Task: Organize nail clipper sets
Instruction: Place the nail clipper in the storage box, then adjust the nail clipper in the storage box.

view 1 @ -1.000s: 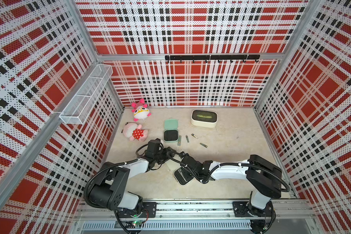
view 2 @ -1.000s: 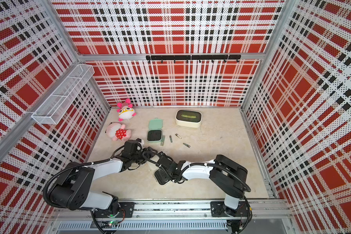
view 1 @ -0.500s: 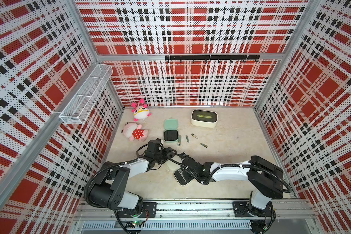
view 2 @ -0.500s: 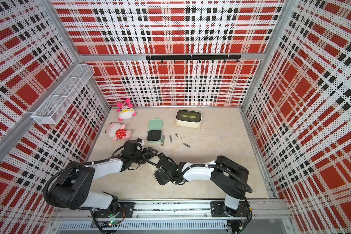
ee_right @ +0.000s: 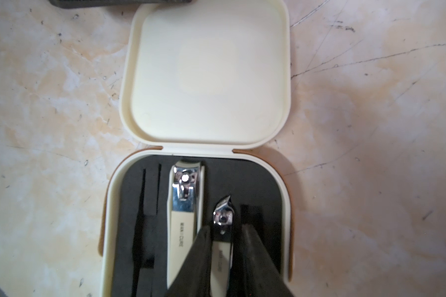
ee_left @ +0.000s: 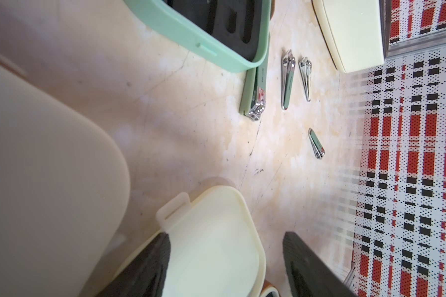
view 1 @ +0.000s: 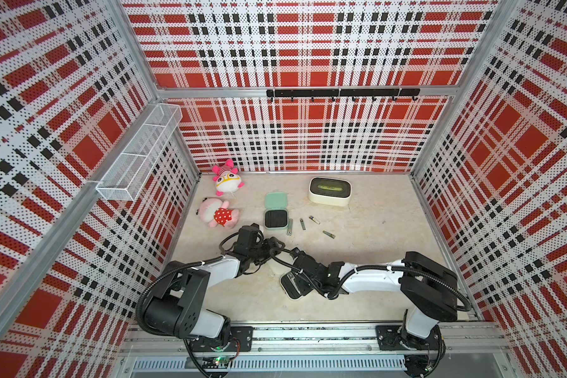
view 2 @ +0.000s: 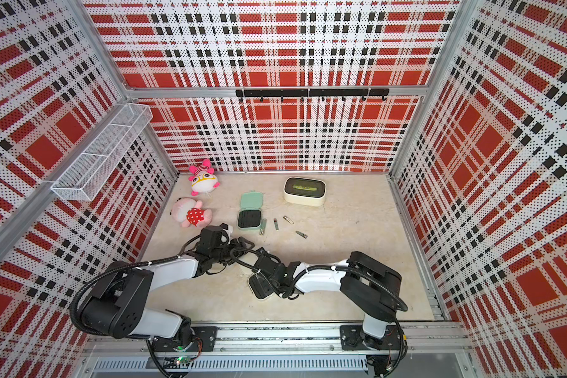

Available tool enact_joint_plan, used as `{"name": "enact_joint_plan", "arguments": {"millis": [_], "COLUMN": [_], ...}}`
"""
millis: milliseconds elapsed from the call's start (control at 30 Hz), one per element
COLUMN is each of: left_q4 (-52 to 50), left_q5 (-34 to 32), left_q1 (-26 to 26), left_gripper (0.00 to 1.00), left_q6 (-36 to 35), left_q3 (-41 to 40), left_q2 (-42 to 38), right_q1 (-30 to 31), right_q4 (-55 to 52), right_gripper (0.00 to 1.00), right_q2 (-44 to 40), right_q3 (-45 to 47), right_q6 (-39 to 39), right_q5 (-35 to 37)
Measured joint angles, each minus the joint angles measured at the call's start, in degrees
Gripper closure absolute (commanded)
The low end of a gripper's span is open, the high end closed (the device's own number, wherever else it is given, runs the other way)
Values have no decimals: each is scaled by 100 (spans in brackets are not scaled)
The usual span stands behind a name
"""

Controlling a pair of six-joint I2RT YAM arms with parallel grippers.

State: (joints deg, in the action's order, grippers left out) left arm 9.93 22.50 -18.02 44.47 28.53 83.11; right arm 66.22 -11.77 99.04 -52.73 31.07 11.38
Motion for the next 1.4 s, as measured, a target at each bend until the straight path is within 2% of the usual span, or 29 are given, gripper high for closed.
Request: {"name": "enact_joint_plan", "arguments": {"millis": [433, 767, 1400], "left_q4": [2, 15, 15], "left_q5": [4, 20, 22], "left_q1": [0, 0, -2], "left_gripper": [26, 26, 26], "left_q6": [-7, -46, -68], "left_q3": [2, 13, 13], "left_q2": [4, 22, 22], "right_q1": [2, -2, -153], "right_q4": [-214, -369, -238], "right_gripper": [63, 50, 47], "right_q2": [-85, -267, -136], "right_q3": [-68, -192, -146], "right_q6": [2, 4, 245], "right_q5": [330, 625, 516]}}
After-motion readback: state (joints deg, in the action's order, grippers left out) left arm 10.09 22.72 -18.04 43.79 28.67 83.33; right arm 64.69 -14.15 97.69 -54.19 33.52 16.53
